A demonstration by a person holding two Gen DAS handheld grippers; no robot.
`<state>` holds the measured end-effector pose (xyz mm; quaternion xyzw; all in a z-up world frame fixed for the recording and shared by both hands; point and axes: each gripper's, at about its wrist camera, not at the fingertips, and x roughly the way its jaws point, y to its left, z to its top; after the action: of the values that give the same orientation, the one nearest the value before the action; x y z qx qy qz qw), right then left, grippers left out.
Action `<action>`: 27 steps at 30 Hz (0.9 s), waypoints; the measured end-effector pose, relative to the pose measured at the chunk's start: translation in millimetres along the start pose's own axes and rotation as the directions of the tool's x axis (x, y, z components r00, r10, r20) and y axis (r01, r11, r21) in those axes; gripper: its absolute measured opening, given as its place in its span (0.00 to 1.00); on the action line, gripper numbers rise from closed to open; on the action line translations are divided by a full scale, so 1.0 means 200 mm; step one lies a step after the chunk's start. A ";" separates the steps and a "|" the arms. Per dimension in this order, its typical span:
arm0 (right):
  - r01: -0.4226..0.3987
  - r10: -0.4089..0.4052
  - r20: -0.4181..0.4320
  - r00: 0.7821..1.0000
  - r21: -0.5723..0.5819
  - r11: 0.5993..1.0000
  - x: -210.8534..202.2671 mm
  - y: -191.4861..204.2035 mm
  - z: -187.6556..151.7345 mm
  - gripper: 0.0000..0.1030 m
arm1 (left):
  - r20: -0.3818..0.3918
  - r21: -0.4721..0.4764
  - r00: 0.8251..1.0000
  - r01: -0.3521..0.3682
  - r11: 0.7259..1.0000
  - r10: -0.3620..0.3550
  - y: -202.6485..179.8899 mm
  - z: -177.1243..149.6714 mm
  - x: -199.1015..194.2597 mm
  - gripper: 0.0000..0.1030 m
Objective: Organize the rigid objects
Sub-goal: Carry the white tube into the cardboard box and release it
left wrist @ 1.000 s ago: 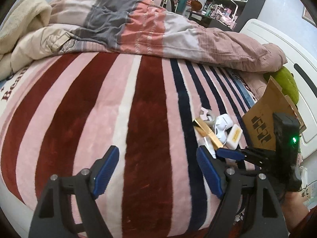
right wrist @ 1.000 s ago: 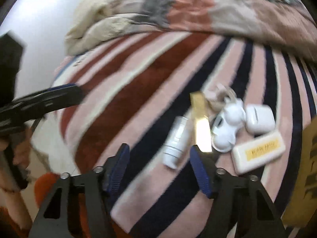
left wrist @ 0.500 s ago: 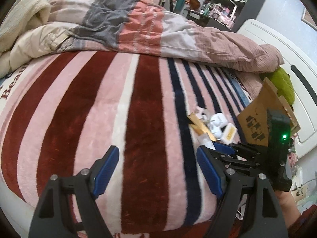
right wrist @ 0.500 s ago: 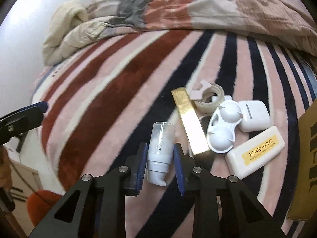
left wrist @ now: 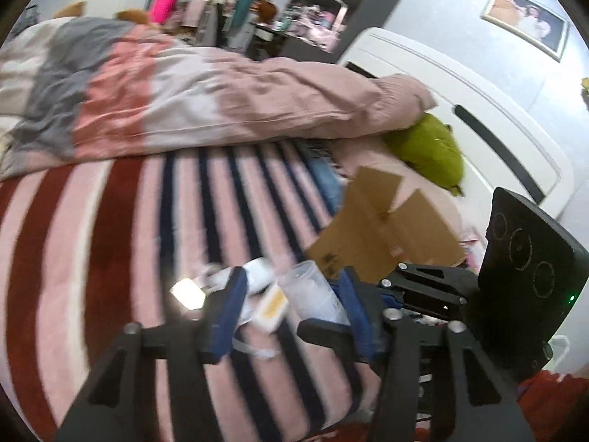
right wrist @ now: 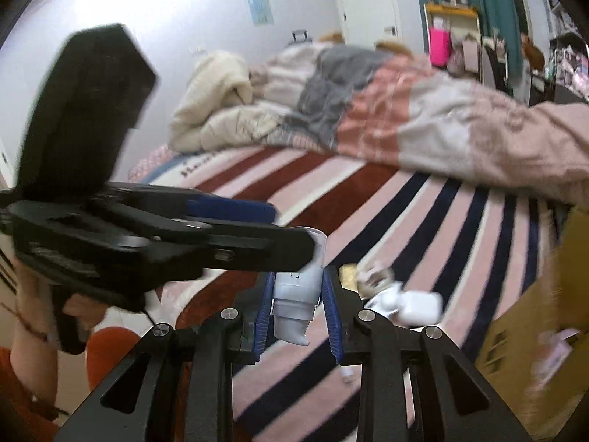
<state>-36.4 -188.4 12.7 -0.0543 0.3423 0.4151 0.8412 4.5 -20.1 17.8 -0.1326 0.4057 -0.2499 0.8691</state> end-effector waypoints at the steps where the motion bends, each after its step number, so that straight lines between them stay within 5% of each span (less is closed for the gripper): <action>1: 0.014 -0.014 0.022 1.000 0.003 1.000 -0.06 -0.04 0.01 0.21 | 0.000 0.009 0.999 0.032 0.999 -0.032 -0.04 0.03 0.03 0.33; 10: 0.130 -0.141 0.080 0.987 0.130 0.983 -0.43 -0.52 -0.07 0.21 | -0.123 0.126 0.985 0.137 0.983 -0.121 -0.53 0.28 0.50 0.28; 16: 0.180 -0.176 -0.036 0.984 0.202 0.963 -0.48 -0.77 -0.17 0.20 | -0.266 0.163 0.963 0.100 0.982 -0.054 -0.67 0.27 0.78 0.28; 22: 0.197 -0.176 -0.137 0.975 0.162 0.967 -0.42 -0.82 -0.18 0.20 | -0.292 0.156 0.956 0.072 0.985 -0.024 -0.64 0.27 0.84 0.29; 24: 0.212 -0.190 -0.153 0.970 0.146 0.966 -0.41 -0.82 -0.18 0.20 | -0.282 0.156 0.959 0.056 0.986 -0.010 -0.62 0.28 0.81 0.31; 27: 0.209 -0.184 -0.149 0.971 0.169 0.963 -0.42 -0.84 -0.18 0.20 | -0.242 0.153 0.970 0.028 0.988 0.010 -0.60 0.29 0.74 0.52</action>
<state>32.9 -365.7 5.2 -0.0378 0.4270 0.2917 0.8551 91.8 -199.2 11.2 -0.0347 0.4872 -0.2987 0.8199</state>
